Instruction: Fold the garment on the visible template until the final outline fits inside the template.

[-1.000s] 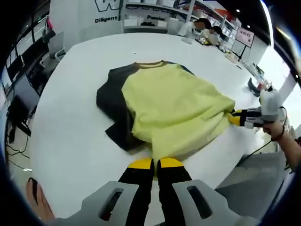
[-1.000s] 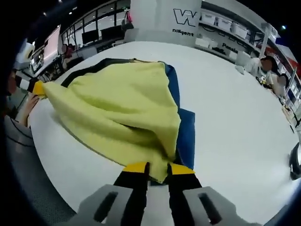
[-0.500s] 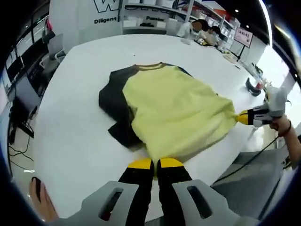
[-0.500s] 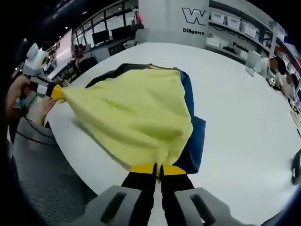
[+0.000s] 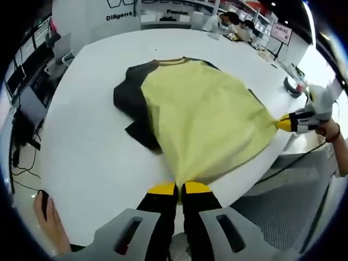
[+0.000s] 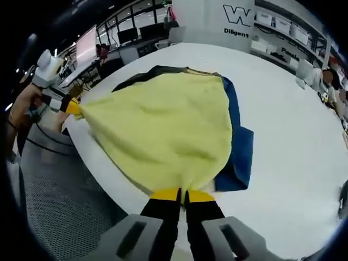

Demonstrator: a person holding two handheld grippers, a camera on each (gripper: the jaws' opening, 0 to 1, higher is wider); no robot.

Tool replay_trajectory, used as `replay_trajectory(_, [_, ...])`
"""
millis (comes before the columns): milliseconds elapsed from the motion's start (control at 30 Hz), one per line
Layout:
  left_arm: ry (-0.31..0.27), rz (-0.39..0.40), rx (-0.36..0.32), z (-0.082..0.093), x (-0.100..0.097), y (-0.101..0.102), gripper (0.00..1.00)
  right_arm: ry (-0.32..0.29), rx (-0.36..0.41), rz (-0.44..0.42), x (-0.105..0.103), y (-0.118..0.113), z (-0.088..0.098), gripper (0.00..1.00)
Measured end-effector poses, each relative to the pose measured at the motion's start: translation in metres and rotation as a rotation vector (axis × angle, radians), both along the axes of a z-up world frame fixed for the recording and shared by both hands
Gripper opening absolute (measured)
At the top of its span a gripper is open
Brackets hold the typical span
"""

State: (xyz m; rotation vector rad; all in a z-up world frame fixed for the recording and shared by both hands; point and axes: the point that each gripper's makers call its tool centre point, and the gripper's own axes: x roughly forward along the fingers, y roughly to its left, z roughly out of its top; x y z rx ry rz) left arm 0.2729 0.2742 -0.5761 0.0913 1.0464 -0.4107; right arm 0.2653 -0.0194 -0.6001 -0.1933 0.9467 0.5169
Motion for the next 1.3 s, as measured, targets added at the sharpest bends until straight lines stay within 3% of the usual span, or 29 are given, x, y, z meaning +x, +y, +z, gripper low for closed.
replay_trajectory(67, [0.025,0.011,0.011,-0.009,-0.007,0.006,0.02,0.01,0.002,0.009,-0.004,0.002,-0.003,0.0])
replay_trajectory(167, [0.069,0.007,0.082,-0.026,-0.019,0.022,0.02,0.057,0.011,0.059,-0.014,0.011,-0.012,0.0])
replay_trajectory(400, [0.088,0.029,0.107,-0.029,-0.022,0.032,0.02,0.079,0.004,0.104,-0.017,0.02,-0.02,0.0])
replay_trajectory(600, [0.117,0.03,0.176,-0.035,-0.029,0.046,0.02,0.091,0.002,0.161,-0.023,0.033,-0.022,0.0])
replay_trajectory(833, [0.153,0.049,0.163,-0.039,-0.037,0.051,0.02,0.115,-0.026,0.196,-0.029,0.033,-0.027,0.0])
replay_trajectory(1100, [0.19,0.013,0.187,-0.044,-0.047,0.05,0.02,0.139,-0.073,0.223,-0.034,0.03,-0.03,0.0])
replay_trajectory(1300, [0.189,0.004,0.202,-0.046,-0.049,0.051,0.02,0.172,-0.101,0.227,-0.041,0.027,-0.034,0.0])
